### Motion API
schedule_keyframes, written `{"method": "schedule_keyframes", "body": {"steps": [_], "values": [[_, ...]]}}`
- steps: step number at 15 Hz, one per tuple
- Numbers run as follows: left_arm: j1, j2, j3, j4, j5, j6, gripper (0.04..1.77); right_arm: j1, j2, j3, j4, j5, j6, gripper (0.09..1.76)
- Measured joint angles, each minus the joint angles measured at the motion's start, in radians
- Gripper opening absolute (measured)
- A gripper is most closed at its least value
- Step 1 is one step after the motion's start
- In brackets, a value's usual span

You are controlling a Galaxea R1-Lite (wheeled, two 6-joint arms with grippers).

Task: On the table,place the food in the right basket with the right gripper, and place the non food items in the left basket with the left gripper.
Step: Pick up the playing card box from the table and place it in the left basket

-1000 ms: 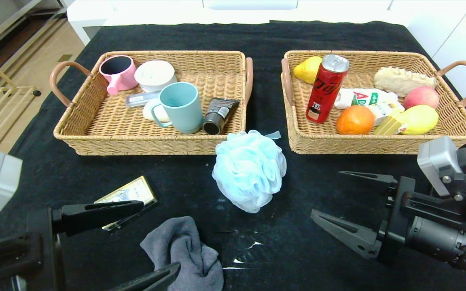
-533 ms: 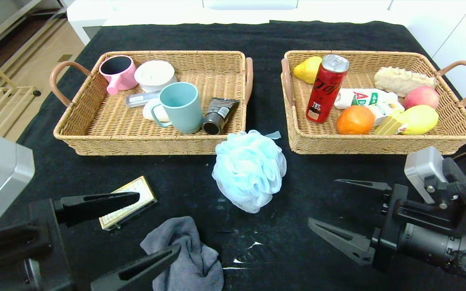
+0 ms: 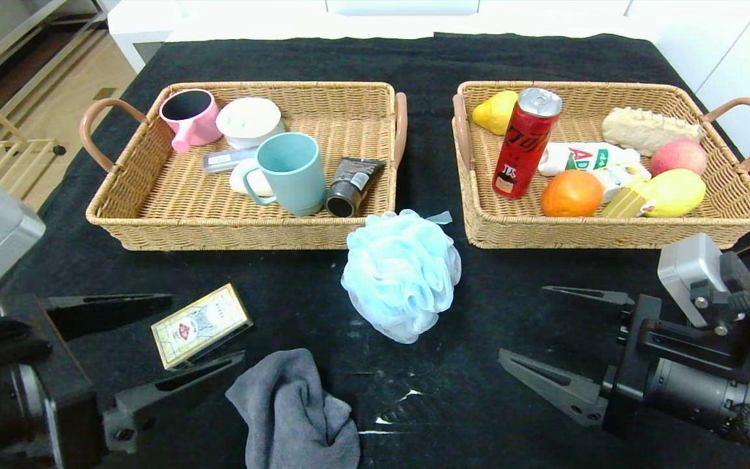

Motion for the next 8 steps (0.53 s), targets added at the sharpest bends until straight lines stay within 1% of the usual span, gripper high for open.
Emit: {"method": "schedule_keyframes", "body": {"steps": [2, 3, 5, 6, 8], "values": [[0.026, -0.010, -0.090, 0.199, 0.003, 0.009, 1.72, -0.001, 0.000, 0.000, 0.000, 0.000, 0.001, 1.71], [0.045, -0.011, -0.144, 0.307, 0.003, 0.037, 1.72, -0.002, 0.000, -0.002, 0.000, 0.000, 0.003, 1.71], [0.100, 0.001, -0.251, 0.475, 0.003, 0.120, 1.72, -0.006, -0.002, -0.004, 0.000, -0.001, 0.003, 1.71], [0.138, 0.020, -0.299, 0.536, 0.003, 0.170, 1.72, -0.008, -0.002, -0.005, 0.000, -0.002, 0.004, 1.71], [0.225, 0.073, -0.355, 0.591, 0.003, 0.262, 1.72, -0.014, -0.002, -0.007, 0.000, -0.002, 0.004, 1.71]]}}
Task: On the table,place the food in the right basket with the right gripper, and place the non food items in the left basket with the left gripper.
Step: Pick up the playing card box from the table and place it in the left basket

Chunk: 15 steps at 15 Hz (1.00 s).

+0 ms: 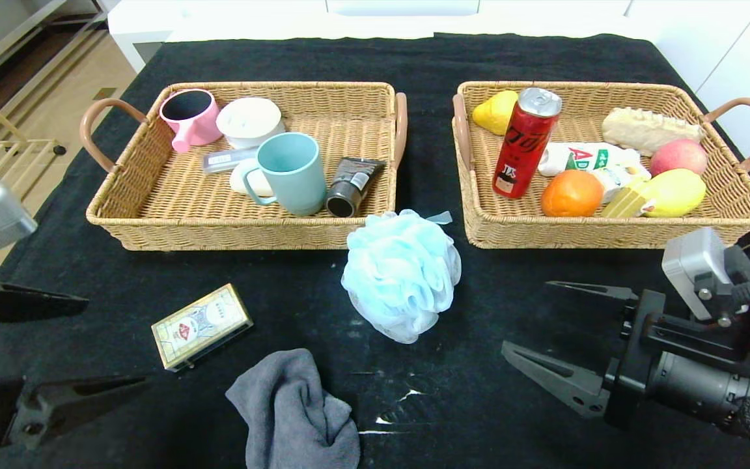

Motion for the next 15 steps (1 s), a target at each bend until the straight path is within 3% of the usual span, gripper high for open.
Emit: {"method": "schedule_keyframes", "body": {"steps": [3, 10, 15], "values": [[0.081, 0.101, -0.025, 0.012, 0.000, 0.083, 1.72, -0.008, -0.001, -0.004, 0.000, 0.000, 0.001, 1.71], [0.118, 0.219, 0.003, 0.001, 0.003, 0.227, 1.72, -0.010, -0.001, -0.007, 0.000, 0.000, 0.002, 1.71], [0.141, 0.299, 0.008, -0.125, 0.005, 0.245, 1.72, -0.011, 0.003, -0.008, 0.000, 0.000, 0.002, 1.71]]}}
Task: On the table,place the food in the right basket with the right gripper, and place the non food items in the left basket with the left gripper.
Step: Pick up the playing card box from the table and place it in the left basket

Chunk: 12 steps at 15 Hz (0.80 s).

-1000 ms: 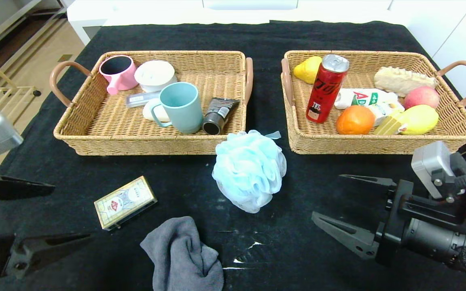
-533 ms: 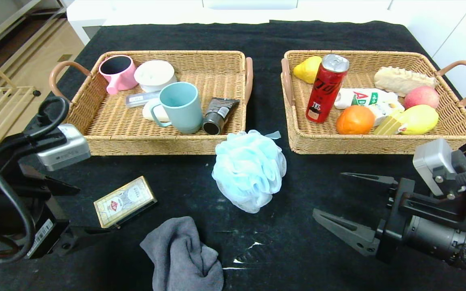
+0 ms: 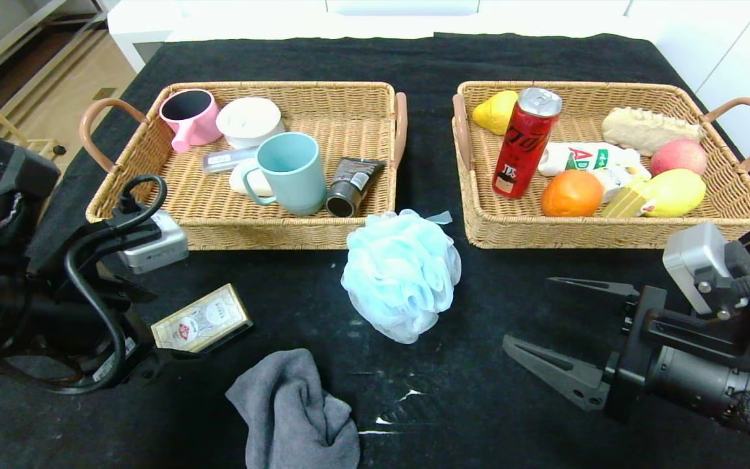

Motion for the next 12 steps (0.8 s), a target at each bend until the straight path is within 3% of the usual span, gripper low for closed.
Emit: {"method": "schedule_keyframes", "body": {"steps": [5, 12], "values": [[0.003, 0.072, -0.011, -0.054, 0.039, 0.009, 1.72, -0.012, 0.002, -0.003, 0.000, 0.000, 0.000, 1.71], [0.002, 0.113, -0.011, -0.065, 0.030, -0.002, 1.72, -0.019, 0.004, -0.005, 0.000, 0.000, 0.000, 1.71]]}}
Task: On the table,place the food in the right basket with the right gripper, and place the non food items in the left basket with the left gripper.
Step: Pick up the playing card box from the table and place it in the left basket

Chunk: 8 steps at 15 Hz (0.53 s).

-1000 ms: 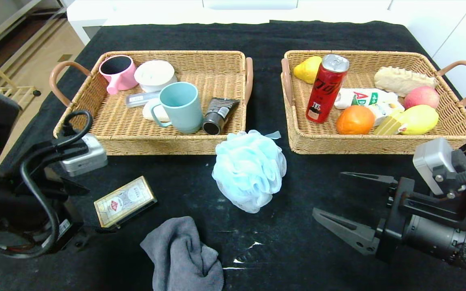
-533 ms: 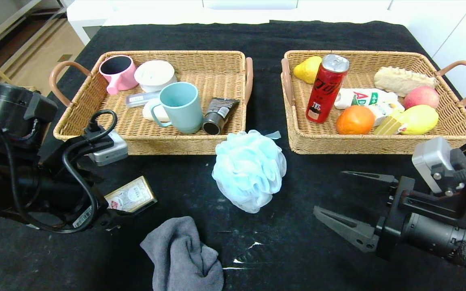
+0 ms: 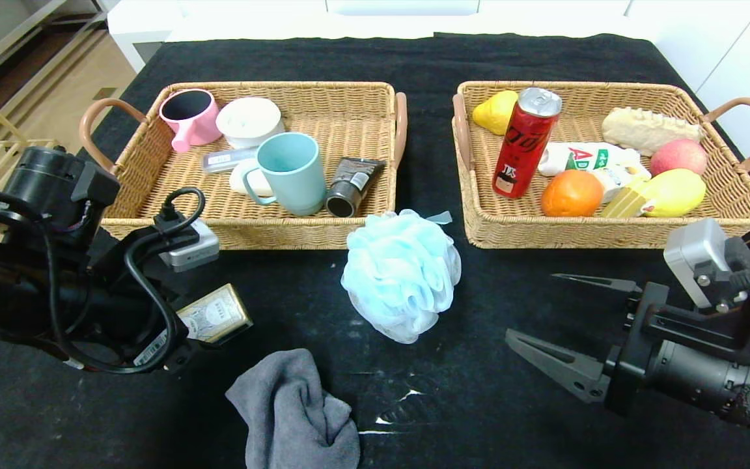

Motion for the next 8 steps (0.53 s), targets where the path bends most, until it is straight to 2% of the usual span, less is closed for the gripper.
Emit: {"method": "schedule_keyframes", "body": {"steps": [2, 8], "values": [[0.000, 0.009, 0.004, -0.037, 0.000, 0.000, 1.72, -0.002, 0.000, -0.002, 0.000, 0.000, 0.000, 1.71], [0.000, 0.022, 0.011, -0.043, 0.000, -0.001, 1.72, -0.003, 0.000, -0.003, 0.000, 0.000, -0.001, 1.71]]}}
